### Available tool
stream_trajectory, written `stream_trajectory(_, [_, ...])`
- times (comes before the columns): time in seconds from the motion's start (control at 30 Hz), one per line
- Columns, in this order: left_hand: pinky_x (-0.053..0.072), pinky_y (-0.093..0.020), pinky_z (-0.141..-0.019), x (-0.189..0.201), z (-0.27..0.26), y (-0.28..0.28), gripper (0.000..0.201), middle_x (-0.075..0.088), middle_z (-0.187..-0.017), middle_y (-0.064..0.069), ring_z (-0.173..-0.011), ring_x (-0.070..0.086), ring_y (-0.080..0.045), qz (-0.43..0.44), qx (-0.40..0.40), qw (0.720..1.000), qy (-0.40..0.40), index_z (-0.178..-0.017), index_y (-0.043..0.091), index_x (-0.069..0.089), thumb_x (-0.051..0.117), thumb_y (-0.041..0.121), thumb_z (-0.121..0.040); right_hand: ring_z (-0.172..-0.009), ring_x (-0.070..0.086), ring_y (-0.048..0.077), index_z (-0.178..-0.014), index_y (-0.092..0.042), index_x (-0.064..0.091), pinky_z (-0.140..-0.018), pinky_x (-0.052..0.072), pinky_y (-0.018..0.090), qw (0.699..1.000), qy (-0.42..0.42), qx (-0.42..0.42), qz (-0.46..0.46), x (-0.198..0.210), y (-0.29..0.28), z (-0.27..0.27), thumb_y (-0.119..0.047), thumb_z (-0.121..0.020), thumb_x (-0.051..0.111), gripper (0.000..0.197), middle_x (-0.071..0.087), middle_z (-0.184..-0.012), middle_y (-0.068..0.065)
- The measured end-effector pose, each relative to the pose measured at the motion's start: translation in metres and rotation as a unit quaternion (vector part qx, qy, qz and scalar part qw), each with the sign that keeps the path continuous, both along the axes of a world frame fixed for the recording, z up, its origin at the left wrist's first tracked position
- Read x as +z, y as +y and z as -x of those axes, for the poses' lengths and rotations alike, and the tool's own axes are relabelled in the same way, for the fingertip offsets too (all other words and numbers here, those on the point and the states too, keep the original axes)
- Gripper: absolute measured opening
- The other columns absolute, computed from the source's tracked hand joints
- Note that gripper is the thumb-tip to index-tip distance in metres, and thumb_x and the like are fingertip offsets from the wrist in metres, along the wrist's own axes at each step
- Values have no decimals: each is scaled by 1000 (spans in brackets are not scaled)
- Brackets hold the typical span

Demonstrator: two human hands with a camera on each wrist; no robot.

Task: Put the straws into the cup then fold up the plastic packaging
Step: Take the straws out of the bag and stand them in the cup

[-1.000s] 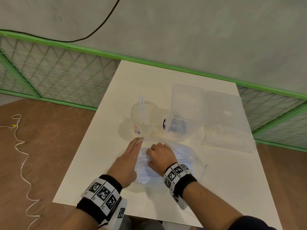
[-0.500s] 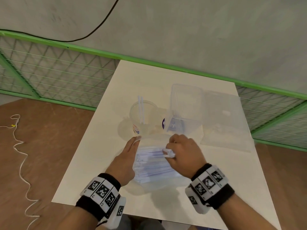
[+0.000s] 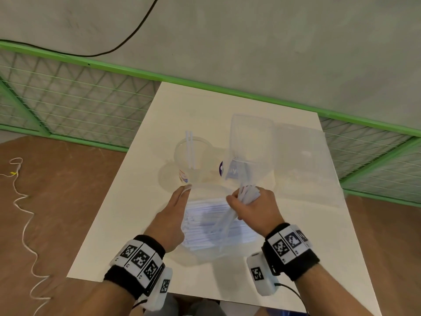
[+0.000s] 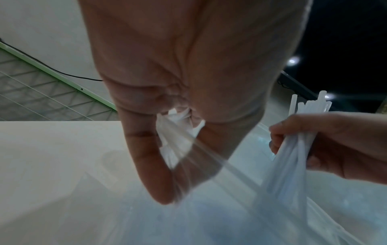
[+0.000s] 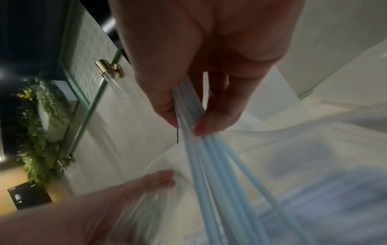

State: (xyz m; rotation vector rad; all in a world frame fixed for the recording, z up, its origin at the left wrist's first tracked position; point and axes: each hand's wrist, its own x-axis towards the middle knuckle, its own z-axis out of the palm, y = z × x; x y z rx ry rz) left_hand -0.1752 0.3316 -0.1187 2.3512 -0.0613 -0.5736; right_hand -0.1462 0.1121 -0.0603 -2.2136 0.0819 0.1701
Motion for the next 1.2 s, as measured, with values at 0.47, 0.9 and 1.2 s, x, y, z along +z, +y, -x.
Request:
stream_trajectory(0.47, [56, -40, -73, -3, 2, 3, 105, -9, -154, 28, -83, 63, -28, -8, -7, 1000, 3, -153, 34, 3, 50, -14, -72, -54, 71, 17, -72, 0, 72, -64, 61, 41, 978, -203, 17, -41, 146, 53, -123, -23, -73, 71, 24, 72, -63, 7])
stream_trajectory(0.9, [56, -40, -73, -4, 5, 6, 103, -9, -155, 28, -75, 62, -29, -5, -8, 1000, -3, -153, 34, 3, 49, -12, -73, -119, 56, 20, -147, -19, 35, -77, 61, 34, 985, 104, 117, 77, 80, 80, -162, -71, -47, 83, 123, 43, -147, -1])
stream_trajectory(1.2, [57, -37, -71, -2, 2, 2, 105, -12, -154, 29, -77, 65, -27, -16, -9, 1000, 0, -152, 36, 0, 49, -11, -73, -65, 60, 6, -102, -20, 66, -71, 49, 21, 953, -224, 201, 30, 100, 55, -76, -2, -73, 52, 36, 69, -89, -8])
